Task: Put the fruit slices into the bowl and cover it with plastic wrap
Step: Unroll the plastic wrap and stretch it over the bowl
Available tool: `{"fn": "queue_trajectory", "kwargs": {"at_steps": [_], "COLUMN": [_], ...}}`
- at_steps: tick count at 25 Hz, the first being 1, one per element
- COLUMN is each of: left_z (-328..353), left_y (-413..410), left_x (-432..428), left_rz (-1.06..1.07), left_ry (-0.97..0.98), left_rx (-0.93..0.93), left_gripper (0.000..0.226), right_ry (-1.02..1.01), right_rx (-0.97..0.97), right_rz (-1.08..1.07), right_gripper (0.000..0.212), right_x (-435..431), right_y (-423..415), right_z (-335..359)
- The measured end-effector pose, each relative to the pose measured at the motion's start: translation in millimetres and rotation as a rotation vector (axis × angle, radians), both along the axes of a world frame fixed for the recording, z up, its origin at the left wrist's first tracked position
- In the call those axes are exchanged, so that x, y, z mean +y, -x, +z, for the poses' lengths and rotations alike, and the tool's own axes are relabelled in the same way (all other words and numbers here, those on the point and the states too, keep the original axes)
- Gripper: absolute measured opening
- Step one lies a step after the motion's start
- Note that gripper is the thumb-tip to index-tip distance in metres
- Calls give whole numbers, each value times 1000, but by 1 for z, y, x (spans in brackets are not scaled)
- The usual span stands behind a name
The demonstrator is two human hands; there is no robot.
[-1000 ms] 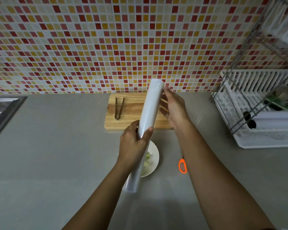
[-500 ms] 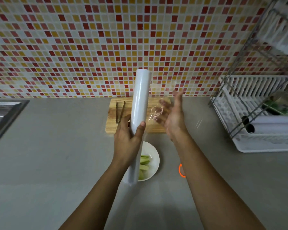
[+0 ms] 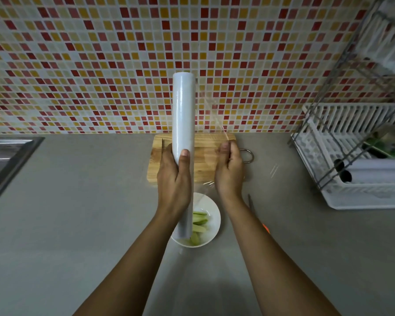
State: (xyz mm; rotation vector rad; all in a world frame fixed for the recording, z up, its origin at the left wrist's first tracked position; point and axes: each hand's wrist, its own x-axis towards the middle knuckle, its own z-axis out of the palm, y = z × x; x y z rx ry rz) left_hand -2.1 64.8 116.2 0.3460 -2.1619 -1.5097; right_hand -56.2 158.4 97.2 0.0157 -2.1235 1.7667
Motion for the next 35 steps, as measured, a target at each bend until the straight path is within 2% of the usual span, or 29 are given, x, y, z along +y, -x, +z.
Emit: {"fn": "queue_trajectory", "kwargs": {"at_steps": [2, 5, 7, 9, 11, 13, 15, 18, 20, 23, 26, 31, 35], "left_z": [1, 3, 1, -1, -4, -9, -14, -27, -39, -53, -57, -63, -73], "left_y": [1, -1, -1, 0, -1, -1, 0, -3, -10, -16, -18, -25, -32], "left_x": [0, -3, -5, -7, -10, -12, -11, -8, -6, -2, -1, -10, -20], "left_rz": [11, -46, -71, -103, -166, -192, -177, -185, -172, -118, -99, -89, 20], "left_ry": [-7, 53, 39, -114, -383, -554, -600, -422, -327, -272, -131, -19, 189], "left_rx": [-16, 5, -46, -132, -245, -375, -469, -584, -616, -615, -592, -585, -562], "left_gripper": [21, 49, 54, 41, 33, 38, 46, 61, 61, 43, 30, 39, 54], "right_ry": [-43, -70, -81, -117, -165, -217, -241, -273, -294, -283, -317, -310, -308], "right_rx": [29, -22, -50, -57, -67, -76, -106, -183, -240, -309, -388, -442, -453], "right_rz": [-60, -112, -109, -106, -119, -130, -119, -94, -103, -138, -90, 1, 25], "right_gripper": [32, 32, 31, 32, 31, 29, 29, 30, 31, 29, 30, 31, 31], "right_x": [7, 20, 29, 40, 53, 64, 68, 72, 78, 87, 87, 69, 60], "right_y": [2, 6, 6, 6, 6, 7, 5, -5, -13, -21, -19, -19, -27], "right_z": [1, 0, -5, -11, -17, -24, -32, -53, -69, -89, -101, -121, -138]}}
